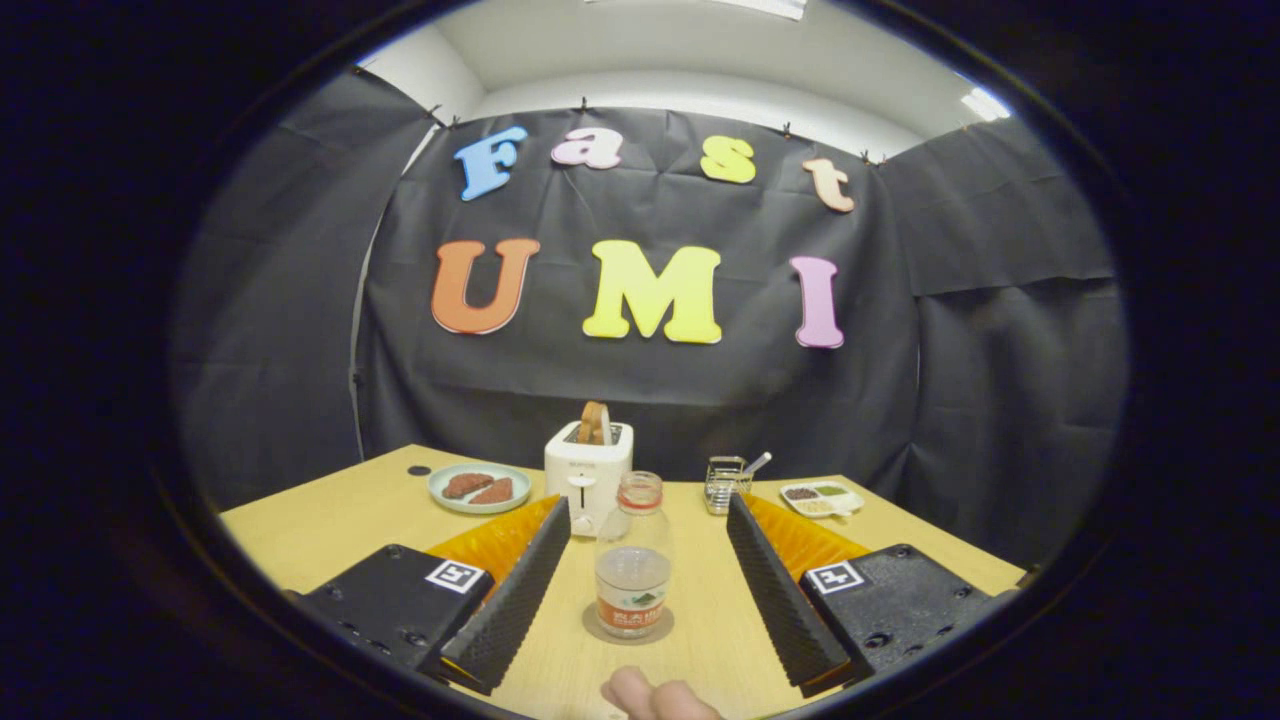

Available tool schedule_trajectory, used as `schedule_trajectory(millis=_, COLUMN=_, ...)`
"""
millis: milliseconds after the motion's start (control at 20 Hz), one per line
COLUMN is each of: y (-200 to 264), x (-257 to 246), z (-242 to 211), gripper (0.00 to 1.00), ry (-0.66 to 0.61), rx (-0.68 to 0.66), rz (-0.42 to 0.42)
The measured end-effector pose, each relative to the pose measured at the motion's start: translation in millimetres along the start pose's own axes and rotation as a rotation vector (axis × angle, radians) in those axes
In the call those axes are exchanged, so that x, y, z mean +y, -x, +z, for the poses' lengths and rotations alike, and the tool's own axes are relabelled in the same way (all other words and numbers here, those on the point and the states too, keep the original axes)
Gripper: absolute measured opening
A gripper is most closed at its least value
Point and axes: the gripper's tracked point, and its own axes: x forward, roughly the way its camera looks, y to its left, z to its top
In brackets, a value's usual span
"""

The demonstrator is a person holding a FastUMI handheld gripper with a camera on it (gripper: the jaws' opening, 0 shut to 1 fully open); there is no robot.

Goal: Take the bottle from table, then pour the juice into the cup, finally place the bottle on the coaster

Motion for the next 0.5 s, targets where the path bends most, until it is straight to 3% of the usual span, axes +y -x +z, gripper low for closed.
schedule_trajectory(millis=500, y=82, x=-12, z=58, gripper=1.0, ry=-0.018, rx=-0.027, rz=0.016)
